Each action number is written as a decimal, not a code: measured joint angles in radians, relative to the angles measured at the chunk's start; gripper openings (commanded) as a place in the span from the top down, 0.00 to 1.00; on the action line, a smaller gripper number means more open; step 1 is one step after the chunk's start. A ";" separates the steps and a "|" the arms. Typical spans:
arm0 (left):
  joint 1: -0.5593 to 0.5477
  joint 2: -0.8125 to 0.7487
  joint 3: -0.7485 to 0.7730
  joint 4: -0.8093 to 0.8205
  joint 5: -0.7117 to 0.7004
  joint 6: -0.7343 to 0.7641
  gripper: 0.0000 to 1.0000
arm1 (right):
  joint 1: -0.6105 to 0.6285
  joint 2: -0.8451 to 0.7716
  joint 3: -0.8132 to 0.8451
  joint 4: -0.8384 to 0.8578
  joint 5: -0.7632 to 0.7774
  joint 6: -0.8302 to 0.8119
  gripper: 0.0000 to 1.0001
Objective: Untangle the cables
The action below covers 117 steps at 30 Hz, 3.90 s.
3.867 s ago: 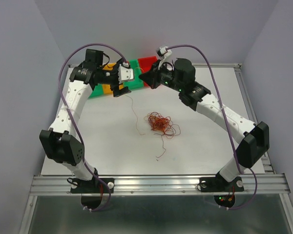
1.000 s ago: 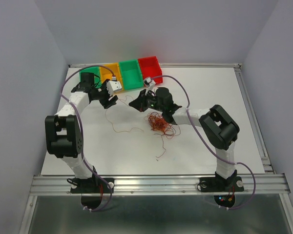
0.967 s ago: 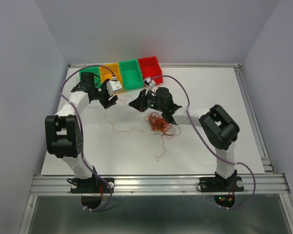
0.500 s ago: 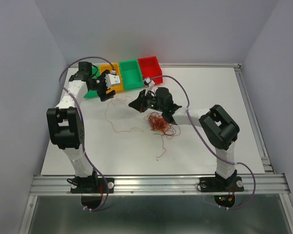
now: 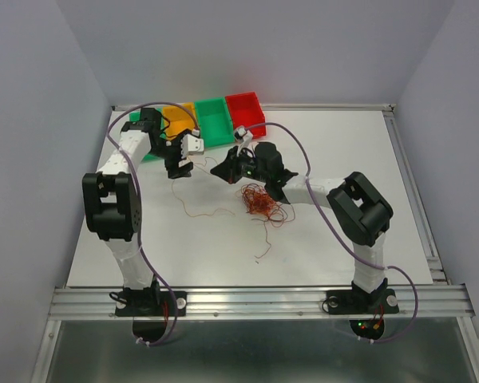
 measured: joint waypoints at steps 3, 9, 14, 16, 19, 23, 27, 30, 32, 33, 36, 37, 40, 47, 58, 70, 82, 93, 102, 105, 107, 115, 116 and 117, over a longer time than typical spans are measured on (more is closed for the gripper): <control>-0.001 0.023 0.009 -0.020 -0.005 0.005 0.21 | 0.000 -0.001 0.000 -0.006 0.000 -0.003 1.00; -0.006 0.039 -0.002 0.014 -0.035 -0.029 0.56 | 0.000 -0.018 0.000 -0.008 -0.003 -0.005 0.99; -0.013 0.039 -0.014 0.069 -0.073 -0.082 1.00 | 0.000 -0.047 0.000 -0.007 -0.006 -0.005 0.99; -0.015 0.039 -0.019 0.096 -0.093 -0.102 1.00 | 0.000 -0.054 0.000 -0.006 -0.005 -0.005 0.99; -0.021 0.035 -0.029 0.125 -0.115 -0.133 1.00 | 0.000 -0.055 -0.004 -0.006 -0.002 -0.004 0.99; -0.027 0.005 -0.056 0.151 -0.151 -0.186 1.00 | 0.002 -0.053 -0.028 -0.001 0.014 0.004 0.99; -0.027 -0.060 -0.066 0.165 -0.178 -0.256 1.00 | 0.016 -0.024 -0.035 0.021 0.026 0.019 0.99; -0.030 -0.112 -0.066 0.165 -0.198 -0.315 1.00 | 0.034 0.012 -0.034 0.053 0.039 0.026 0.99; -0.034 -0.147 -0.066 0.161 -0.215 -0.357 1.00 | 0.038 0.033 -0.034 0.089 0.044 0.031 0.99; -0.037 -0.159 -0.066 0.158 -0.224 -0.369 1.00 | 0.041 0.047 -0.031 0.111 0.046 0.036 0.99; -0.043 -0.193 -0.059 0.132 -0.278 -0.416 1.00 | 0.047 0.096 0.000 0.158 0.045 0.047 0.91; -0.045 -0.198 -0.055 0.124 -0.291 -0.424 1.00 | 0.049 0.110 0.011 0.170 0.044 0.049 0.83; -0.045 -0.216 -0.039 0.116 -0.344 -0.449 1.00 | 0.060 0.135 0.028 0.175 0.030 0.051 0.31; -0.055 -0.343 -0.001 0.141 -0.426 -0.481 1.00 | 0.073 0.203 0.000 0.236 -0.086 0.039 0.00; -0.151 -0.405 0.080 0.120 -0.519 -0.546 1.00 | 0.103 0.301 0.036 0.322 -0.181 -0.041 0.03; -0.192 -0.409 0.066 0.102 -0.547 -0.558 1.00 | 0.105 0.291 0.046 0.355 -0.188 -0.090 0.99; -0.192 -0.400 -0.163 0.143 -0.409 -0.529 1.00 | 0.106 0.058 -0.088 0.367 -0.133 -0.090 0.99; -0.192 -0.399 -0.243 0.133 -0.195 -0.449 1.00 | 0.092 0.013 -0.137 0.371 0.019 -0.085 0.99; -0.192 -0.399 -0.244 0.069 -0.121 -0.367 1.00 | 0.075 0.011 -0.167 0.366 0.077 -0.086 1.00; -0.192 -0.399 -0.246 0.053 -0.110 -0.351 1.00 | 0.071 0.011 -0.167 0.368 0.087 -0.086 1.00; -0.192 -0.398 -0.247 0.042 -0.102 -0.340 1.00 | 0.069 0.011 -0.167 0.368 0.095 -0.086 0.99; -0.192 -0.392 -0.261 0.029 -0.090 -0.326 1.00 | 0.066 0.011 -0.166 0.368 0.098 -0.083 0.99; -0.192 -0.385 -0.261 0.031 -0.090 -0.326 1.00 | 0.066 0.011 -0.166 0.368 0.098 -0.082 0.99; -0.192 -0.378 -0.261 0.032 -0.089 -0.326 1.00 | 0.066 0.011 -0.166 0.368 0.098 -0.082 1.00</control>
